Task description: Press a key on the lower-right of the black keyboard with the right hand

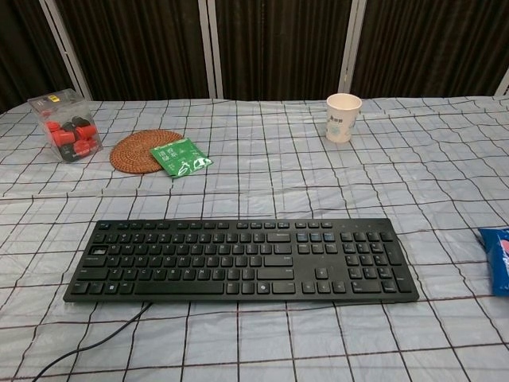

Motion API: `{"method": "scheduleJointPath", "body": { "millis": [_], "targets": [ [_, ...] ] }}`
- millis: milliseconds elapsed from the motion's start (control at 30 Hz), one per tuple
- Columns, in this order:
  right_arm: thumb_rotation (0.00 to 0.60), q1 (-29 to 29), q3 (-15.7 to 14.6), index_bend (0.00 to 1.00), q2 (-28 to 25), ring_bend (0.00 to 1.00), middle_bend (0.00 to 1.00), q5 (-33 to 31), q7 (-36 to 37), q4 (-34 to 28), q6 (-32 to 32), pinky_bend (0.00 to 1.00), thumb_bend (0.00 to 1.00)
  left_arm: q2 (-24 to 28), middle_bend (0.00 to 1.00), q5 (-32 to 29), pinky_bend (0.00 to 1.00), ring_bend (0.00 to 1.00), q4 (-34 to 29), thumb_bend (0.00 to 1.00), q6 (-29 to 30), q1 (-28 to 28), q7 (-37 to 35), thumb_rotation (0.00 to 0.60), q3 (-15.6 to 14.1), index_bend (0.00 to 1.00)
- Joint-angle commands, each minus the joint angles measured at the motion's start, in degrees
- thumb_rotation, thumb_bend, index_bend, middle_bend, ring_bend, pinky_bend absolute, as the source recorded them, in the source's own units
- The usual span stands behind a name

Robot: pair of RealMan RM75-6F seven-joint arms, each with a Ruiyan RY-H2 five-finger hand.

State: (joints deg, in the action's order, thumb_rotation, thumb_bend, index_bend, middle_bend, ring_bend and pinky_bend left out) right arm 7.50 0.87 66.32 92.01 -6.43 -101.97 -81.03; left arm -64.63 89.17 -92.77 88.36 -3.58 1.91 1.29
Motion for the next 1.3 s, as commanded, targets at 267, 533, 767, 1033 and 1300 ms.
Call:
{"method": "scheduleJointPath", "body": {
  "millis": [267,533,767,1033,1300],
  "targets": [
    [0.6,7.1,-2.0,0.15,2.3,0.78,0.82,-9.5,-19.6,-14.6,17.1,0.7,0.39,0.2,0.0,-0.1,0.0,0.0,0.2,0.0,0.0,0.0,-1.3,0.6,0.1,0.0],
    [0.6,9.1,-2.3,0.15,7.6,0.79,0.82,-15.2,-25.6,-14.3,19.7,0.7,0.41,0.3,0.0,0.0,0.0,0.0,0.5,0.0,0.2,0.1,-2.2,0.6,0.2,0.0],
    [0.6,9.8,-2.5,0.16,10.9,0.79,0.82,-19.0,-27.6,-12.0,19.6,0.7,0.41,0.4,0.0,0.0,0.0,0.0,0.6,0.0,0.0,0.0,-2.4,0.6,0.2,0.0],
    [0.6,10.2,-2.3,0.17,11.4,0.79,0.82,-21.8,-27.1,-10.3,18.9,0.7,0.41,0.3,0.0,-0.1,0.0,0.0,0.5,0.0,-0.2,-0.1,-2.0,0.6,0.1,0.0],
    [0.6,10.6,-2.6,0.19,12.8,0.79,0.82,-23.8,-26.8,-8.6,18.6,0.7,0.41,0.2,0.0,0.1,0.0,0.0,0.4,0.0,-0.2,-0.2,-1.7,0.6,0.1,0.0]
  ]
}}
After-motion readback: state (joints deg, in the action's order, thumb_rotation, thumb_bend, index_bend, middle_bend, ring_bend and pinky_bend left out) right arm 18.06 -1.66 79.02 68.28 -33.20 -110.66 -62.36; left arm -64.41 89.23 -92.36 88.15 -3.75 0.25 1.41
